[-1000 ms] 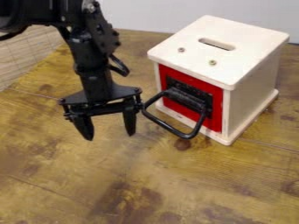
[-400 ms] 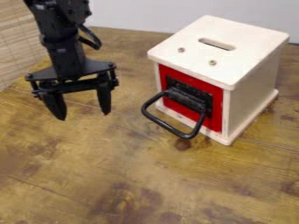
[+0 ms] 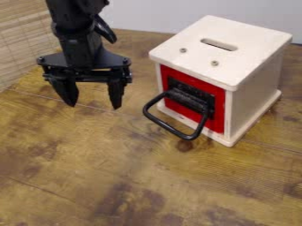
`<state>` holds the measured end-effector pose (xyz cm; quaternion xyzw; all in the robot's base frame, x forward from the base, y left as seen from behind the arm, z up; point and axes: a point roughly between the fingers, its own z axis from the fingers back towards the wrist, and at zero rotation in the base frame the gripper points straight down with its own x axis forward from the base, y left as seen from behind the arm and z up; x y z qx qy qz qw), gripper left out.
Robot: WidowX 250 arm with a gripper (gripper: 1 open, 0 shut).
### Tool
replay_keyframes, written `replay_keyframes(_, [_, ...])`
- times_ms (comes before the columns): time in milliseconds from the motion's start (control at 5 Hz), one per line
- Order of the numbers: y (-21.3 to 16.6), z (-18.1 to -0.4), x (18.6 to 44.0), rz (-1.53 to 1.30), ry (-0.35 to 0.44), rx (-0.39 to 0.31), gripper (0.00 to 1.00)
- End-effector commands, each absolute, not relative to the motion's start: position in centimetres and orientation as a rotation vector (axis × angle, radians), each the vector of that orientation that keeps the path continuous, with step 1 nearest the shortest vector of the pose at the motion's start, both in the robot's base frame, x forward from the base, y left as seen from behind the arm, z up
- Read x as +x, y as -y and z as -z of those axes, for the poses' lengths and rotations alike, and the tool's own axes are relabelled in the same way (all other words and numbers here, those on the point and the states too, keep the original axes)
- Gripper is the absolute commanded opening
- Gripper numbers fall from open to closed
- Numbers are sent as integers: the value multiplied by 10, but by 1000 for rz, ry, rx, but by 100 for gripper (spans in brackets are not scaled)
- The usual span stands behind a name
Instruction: Close the drawer
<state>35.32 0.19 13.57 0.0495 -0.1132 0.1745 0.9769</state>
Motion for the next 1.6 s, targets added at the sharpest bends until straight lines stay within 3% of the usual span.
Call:
replay_keyframes(0, [-17, -167, 348, -396, 266, 78, 100])
replay_keyframes(200, [-32, -179, 343, -450, 246, 52, 100])
replay_keyframes(400, [-44, -172, 351, -482, 244, 19, 100])
replay_keyframes(800, [-25, -151, 359, -382, 233, 71, 100])
replay_keyframes(1200, [0, -151, 339, -291, 233, 101, 100])
replay_keyframes(1400, [-3, -152, 334, -400, 234, 88, 100])
